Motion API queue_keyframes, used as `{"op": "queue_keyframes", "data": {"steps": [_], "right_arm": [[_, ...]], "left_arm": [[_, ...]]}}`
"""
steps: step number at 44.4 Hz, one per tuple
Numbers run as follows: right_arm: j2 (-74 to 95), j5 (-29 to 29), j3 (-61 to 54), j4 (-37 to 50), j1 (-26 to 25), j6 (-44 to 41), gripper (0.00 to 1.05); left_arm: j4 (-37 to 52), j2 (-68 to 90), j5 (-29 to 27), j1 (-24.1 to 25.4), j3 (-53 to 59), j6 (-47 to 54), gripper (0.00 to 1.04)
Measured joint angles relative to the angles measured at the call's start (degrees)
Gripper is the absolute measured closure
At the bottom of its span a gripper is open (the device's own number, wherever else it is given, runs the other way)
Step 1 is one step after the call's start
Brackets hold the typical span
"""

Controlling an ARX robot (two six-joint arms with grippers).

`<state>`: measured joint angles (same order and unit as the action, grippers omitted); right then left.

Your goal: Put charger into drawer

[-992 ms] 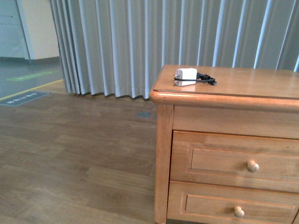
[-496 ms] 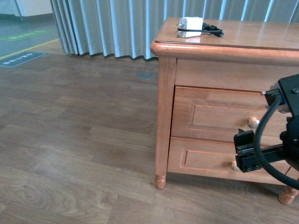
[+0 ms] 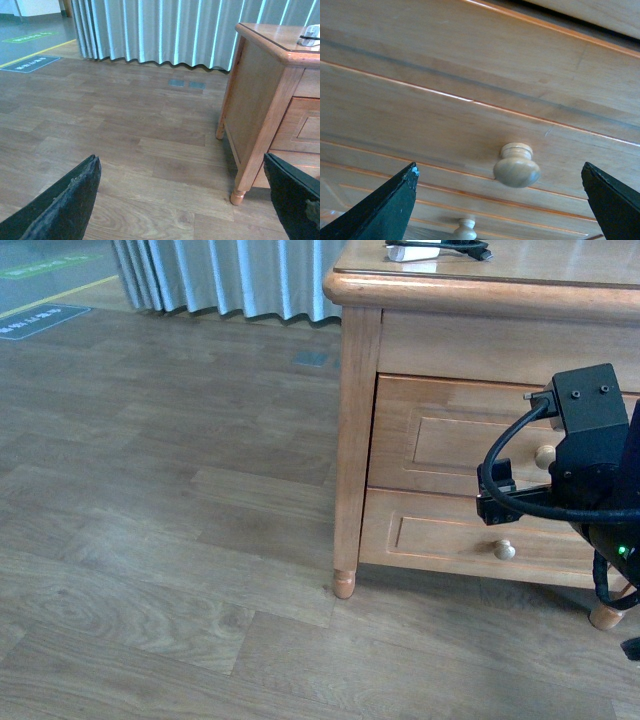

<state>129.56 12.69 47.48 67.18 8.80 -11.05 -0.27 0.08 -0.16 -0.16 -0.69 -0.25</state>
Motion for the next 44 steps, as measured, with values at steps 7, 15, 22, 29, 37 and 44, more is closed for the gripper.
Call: {"op": "queue_keyframes", "data": {"steps": [7,15,22,29,37,44], "right_arm": [[1.3,0.9,2.3,-0.3,-0.9,0.5,0.08],[2.3,1.9,3.7,-0.8,-1.4,1.1,0.08],[3.2,2.1,4.1,-0.9,-1.4,1.2,0.08],[3.2,2.2,4.2,-0.9,-1.6,1.5,0.08],[3.2,2.5,4.3,-0.7,-1.6,2.0,0.21],[3.2,2.9,4.3,-0.7,-1.7,2.3,0.43]], "left_arm": [[0.0,0.0,0.0,0.0,0.0,0.0,0.06],[0.0,0.0,0.0,0.0,0.0,0.0,0.06],[0.0,0.0,0.0,0.0,0.0,0.0,0.06],[0.0,0.0,0.0,0.0,0.0,0.0,0.06],[0.0,0.0,0.0,0.0,0.0,0.0,0.06],[0.0,0.0,0.0,0.0,0.0,0.0,0.06]]}}
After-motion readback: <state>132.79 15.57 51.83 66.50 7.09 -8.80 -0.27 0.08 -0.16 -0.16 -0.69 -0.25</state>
